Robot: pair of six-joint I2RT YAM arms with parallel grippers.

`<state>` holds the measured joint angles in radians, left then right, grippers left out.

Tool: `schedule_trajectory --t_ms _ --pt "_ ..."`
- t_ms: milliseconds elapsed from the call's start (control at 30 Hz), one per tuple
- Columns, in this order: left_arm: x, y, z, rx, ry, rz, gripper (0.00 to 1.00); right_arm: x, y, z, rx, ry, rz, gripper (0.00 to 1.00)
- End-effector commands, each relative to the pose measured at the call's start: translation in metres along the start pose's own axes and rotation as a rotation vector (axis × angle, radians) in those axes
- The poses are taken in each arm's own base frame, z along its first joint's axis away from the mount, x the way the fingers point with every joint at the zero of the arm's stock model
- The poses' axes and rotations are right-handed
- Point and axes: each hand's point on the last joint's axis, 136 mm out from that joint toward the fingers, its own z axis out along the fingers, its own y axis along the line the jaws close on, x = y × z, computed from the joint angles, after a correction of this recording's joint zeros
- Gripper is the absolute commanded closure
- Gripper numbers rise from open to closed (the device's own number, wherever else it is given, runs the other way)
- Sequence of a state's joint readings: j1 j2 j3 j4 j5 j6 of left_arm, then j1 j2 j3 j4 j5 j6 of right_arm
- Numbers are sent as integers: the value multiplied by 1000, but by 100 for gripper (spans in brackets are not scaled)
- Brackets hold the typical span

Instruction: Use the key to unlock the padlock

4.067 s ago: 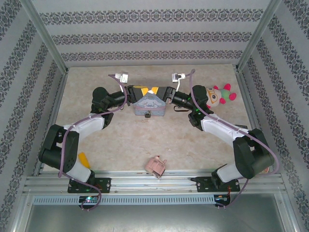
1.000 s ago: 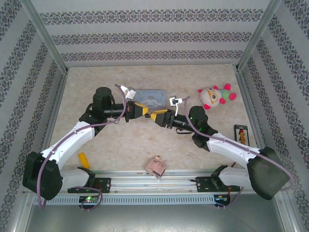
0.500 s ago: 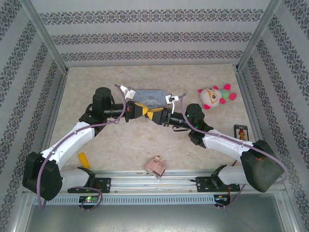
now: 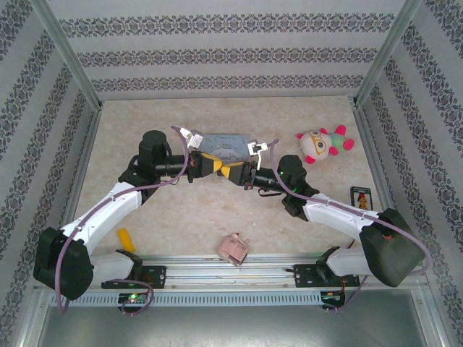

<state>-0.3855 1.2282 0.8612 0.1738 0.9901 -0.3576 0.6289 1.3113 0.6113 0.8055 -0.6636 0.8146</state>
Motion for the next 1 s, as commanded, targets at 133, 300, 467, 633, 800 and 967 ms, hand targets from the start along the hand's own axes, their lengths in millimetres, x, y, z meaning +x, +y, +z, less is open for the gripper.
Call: schedule_trajectory --t_ms 133,300,467,633,800,967 --pt "-12 -10 -1 13 -50 47 100 -14 16 -12 -38 -52 -52 88" --pt "-16 -6 0 -6 -69 41 85 -17 15 -21 -18 -75 -46 98" --pt "-22 0 -2 -48 -107 41 46 -19 5 -30 55 -101 -18 100" --pt "-32 16 -12 -180 -181 39 0 -7 -26 -43 232 -79 65 100" --pt "-26 53 -22 -380 -221 -47 1 15 -62 -64 473 -41 122 100" --pt "11 95 -22 -592 -159 -168 1 36 -90 -91 687 -20 153 100"
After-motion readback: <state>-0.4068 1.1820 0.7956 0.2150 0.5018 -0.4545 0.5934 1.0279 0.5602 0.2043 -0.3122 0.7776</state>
